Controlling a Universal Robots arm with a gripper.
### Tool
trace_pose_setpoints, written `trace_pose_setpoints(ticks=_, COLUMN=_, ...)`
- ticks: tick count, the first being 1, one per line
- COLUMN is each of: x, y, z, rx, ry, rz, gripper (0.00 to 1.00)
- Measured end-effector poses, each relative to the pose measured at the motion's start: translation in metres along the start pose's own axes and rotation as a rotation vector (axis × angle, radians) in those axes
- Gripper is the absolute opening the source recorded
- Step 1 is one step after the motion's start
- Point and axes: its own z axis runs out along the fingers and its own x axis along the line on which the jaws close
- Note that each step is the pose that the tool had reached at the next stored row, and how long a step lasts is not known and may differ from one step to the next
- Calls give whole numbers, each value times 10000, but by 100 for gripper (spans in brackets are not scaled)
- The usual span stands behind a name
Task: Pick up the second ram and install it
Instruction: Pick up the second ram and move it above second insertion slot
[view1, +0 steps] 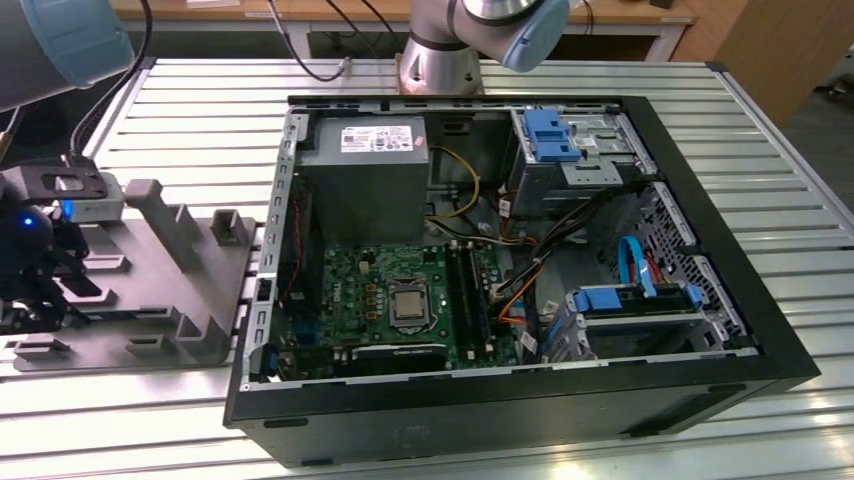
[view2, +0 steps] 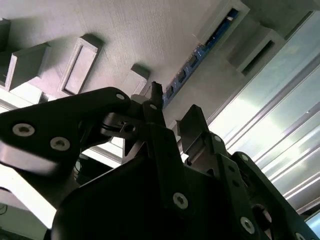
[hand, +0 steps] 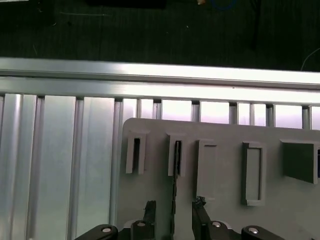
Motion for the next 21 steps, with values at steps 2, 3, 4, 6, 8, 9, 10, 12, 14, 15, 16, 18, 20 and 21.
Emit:
trace_pose_setpoints(ticks=2, x=1, y=7, z=19, rx=-4, ry=3, rz=-101, gripper=42)
trace_pose_setpoints(ticks=3, x=2, y=9, z=31, rx=-7, ry=5, rz=-155, gripper=42)
trace_pose_setpoints(ticks=4, x=2, y=10, z=43, rx=-9, ry=7, rz=-203, gripper=42)
trace_pose_setpoints(ticks=6, x=3, y=10, z=69, rx=-14, ry=10, rz=-287, gripper=42)
trace_pose_setpoints(ticks=8, x=5, y=9, z=93, rx=-19, ry=14, rz=-361, gripper=42)
trace_pose_setpoints(ticks=9, x=5, y=9, z=104, rx=-21, ry=16, rz=-397, gripper=42)
trace_pose_setpoints(ticks=10, x=5, y=9, z=112, rx=-22, ry=17, rz=-428, gripper=42)
trace_pose_setpoints(ticks=12, x=5, y=8, z=132, rx=-25, ry=19, rz=-486, gripper=42)
trace_pose_setpoints(ticks=14, x=6, y=7, z=153, rx=-27, ry=21, rz=-534, gripper=42)
trace_pose_setpoints(ticks=15, x=6, y=7, z=161, rx=-28, ry=22, rz=-551, gripper=42)
trace_pose_setpoints(ticks=16, x=6, y=7, z=162, rx=-30, ry=23, rz=-555, gripper=42)
trace_pose_setpoints(ticks=18, x=6, y=7, z=162, rx=-30, ry=23, rz=-556, gripper=42)
trace_pose_setpoints(ticks=20, x=6, y=7, z=162, rx=-29, ry=23, rz=-556, gripper=42)
trace_pose_setpoints(ticks=21, x=6, y=7, z=162, rx=-30, ry=23, rz=-556, gripper=42)
